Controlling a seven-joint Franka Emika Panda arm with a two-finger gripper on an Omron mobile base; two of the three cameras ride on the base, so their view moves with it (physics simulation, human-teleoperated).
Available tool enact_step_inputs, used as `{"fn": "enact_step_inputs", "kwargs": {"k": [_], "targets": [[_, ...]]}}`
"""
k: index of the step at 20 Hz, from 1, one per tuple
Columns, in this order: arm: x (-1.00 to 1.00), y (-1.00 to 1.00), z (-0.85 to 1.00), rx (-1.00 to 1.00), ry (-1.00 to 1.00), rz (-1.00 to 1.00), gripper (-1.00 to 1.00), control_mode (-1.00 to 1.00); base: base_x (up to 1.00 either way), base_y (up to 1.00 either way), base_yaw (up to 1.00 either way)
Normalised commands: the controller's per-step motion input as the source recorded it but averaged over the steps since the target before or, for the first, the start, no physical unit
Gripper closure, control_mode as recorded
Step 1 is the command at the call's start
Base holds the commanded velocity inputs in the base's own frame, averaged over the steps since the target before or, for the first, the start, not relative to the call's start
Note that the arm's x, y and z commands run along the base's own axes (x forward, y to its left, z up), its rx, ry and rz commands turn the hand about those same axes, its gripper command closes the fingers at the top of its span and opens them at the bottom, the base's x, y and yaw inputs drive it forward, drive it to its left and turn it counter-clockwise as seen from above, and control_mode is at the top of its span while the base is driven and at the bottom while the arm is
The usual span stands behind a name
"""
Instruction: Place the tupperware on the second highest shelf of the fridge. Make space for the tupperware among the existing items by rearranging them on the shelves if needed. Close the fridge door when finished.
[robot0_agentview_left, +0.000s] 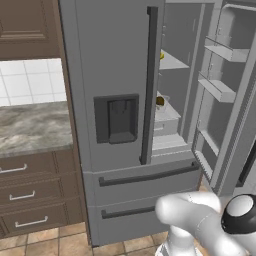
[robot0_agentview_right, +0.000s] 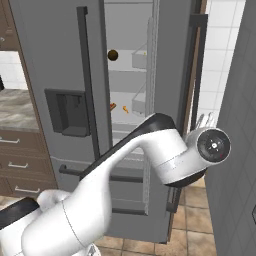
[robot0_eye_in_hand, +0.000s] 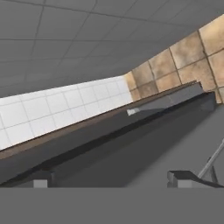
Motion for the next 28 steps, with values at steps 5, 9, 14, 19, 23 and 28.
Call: {"fn": "enact_step_inputs", "kwargs": {"k": [5, 9, 14, 19, 23, 28], "targets": [[0.47, -0.28, -0.17, 0.07, 0.0, 0.03, -1.0, -1.0, 0.0, 0.0, 0.0], [0.47, -0.31, -0.2, 0.06, 0.0, 0.01, -1.0, -1.0, 0.0, 0.0, 0.0], [0.56, -0.24, -0.21, 0.06, 0.0, 0.04, -1.0, -1.0, 0.0, 0.0, 0.0], [0.56, 0.0, -0.14, 0.01, 0.0, 0.13, -1.0, -1.0, 0.0, 0.0, 0.0], [0.36, 0.35, -0.08, 0.0, -0.02, 0.21, -1.0, -1.0, 0.0, 0.0, 0.0], [0.18, 0.69, -0.1, -0.05, -0.06, 0.25, -1.0, -1.0, 0.0, 0.0, 0.0]]}}
